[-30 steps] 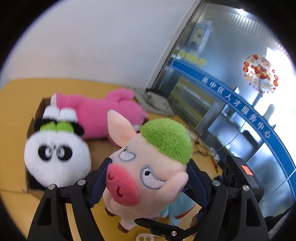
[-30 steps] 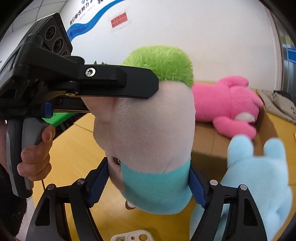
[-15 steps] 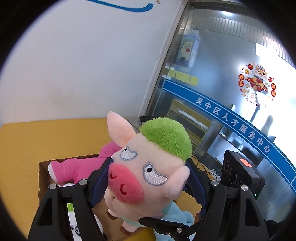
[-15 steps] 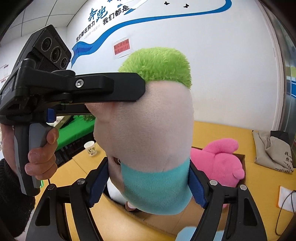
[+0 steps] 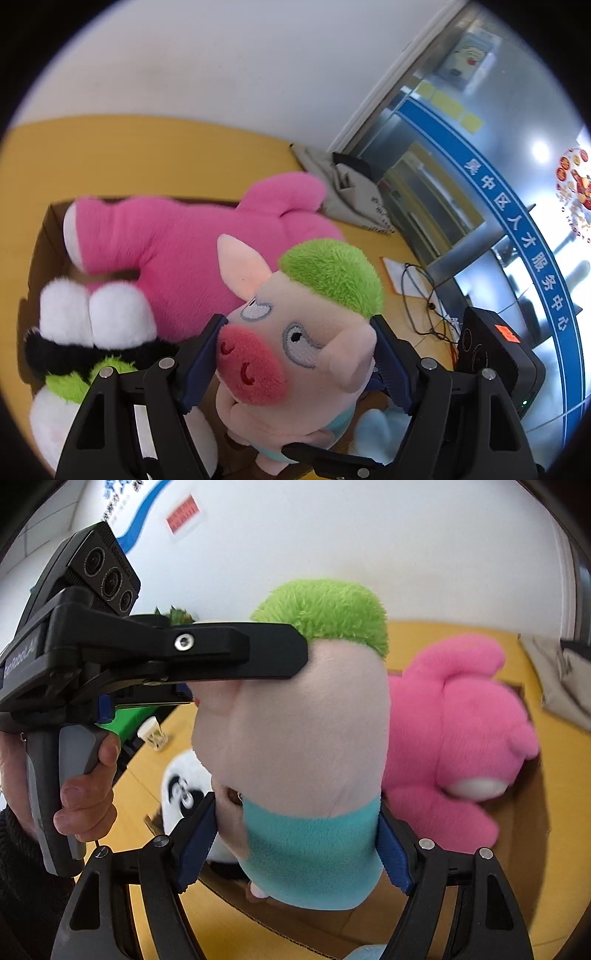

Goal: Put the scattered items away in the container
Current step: 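Lift the pig with both grippers and carry it over the box, then open both grippers to drop the pig beside the panda, then close both grippers on the light-blue plush on the table, then lift the light-blue plush with both grippers and carry it over the box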

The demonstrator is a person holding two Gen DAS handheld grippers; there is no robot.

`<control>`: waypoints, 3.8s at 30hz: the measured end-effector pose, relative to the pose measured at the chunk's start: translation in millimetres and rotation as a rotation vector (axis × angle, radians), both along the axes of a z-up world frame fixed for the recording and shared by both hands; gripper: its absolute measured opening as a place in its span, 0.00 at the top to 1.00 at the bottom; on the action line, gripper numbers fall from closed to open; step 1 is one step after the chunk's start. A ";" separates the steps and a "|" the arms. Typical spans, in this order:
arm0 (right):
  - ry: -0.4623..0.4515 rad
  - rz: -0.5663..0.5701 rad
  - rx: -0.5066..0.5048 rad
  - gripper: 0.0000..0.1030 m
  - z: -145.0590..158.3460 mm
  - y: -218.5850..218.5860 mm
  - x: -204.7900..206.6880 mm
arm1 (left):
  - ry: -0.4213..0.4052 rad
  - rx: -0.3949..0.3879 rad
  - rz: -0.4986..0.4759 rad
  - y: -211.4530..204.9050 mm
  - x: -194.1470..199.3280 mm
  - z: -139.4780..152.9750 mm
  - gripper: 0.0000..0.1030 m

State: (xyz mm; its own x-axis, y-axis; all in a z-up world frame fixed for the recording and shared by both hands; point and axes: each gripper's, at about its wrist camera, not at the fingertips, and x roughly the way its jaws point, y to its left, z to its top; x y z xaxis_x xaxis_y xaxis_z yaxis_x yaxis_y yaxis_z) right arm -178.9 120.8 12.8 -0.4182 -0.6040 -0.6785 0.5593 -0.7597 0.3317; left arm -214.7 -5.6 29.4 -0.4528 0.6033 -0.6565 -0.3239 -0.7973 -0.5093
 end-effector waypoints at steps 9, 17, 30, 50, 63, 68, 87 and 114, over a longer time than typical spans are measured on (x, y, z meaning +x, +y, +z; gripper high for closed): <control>-0.166 -0.025 0.007 0.20 -49.5 -14.0 -6.2 | -0.107 -0.088 0.064 -1.6 -10.9 -46.5 0.25; -0.114 -0.058 0.069 0.05 -43.2 -13.1 6.6 | 0.004 -0.117 0.138 -12.6 4.2 -28.8 0.26; 0.052 -0.125 0.059 0.00 13.0 10.1 48.3 | 0.363 -0.195 0.269 -11.4 86.8 90.9 0.26; 0.390 -0.182 0.103 0.00 69.0 86.6 149.3 | 0.441 -0.152 0.288 16.2 239.5 78.2 0.22; 0.174 -0.230 0.115 0.00 -34.3 162.3 168.9 | 0.138 -0.008 0.067 65.6 201.1 -31.7 0.22; 0.110 -0.231 0.138 0.00 -54.4 159.4 159.6 | 0.031 0.054 0.009 72.5 180.8 -62.5 0.22; 0.007 -0.185 0.240 0.00 -101.6 132.1 143.5 | -0.170 0.145 -0.147 112.9 165.9 -121.2 0.33; 0.199 -0.183 0.166 0.11 -30.1 120.4 175.4 | 0.055 0.162 -0.128 94.3 206.4 -20.2 0.58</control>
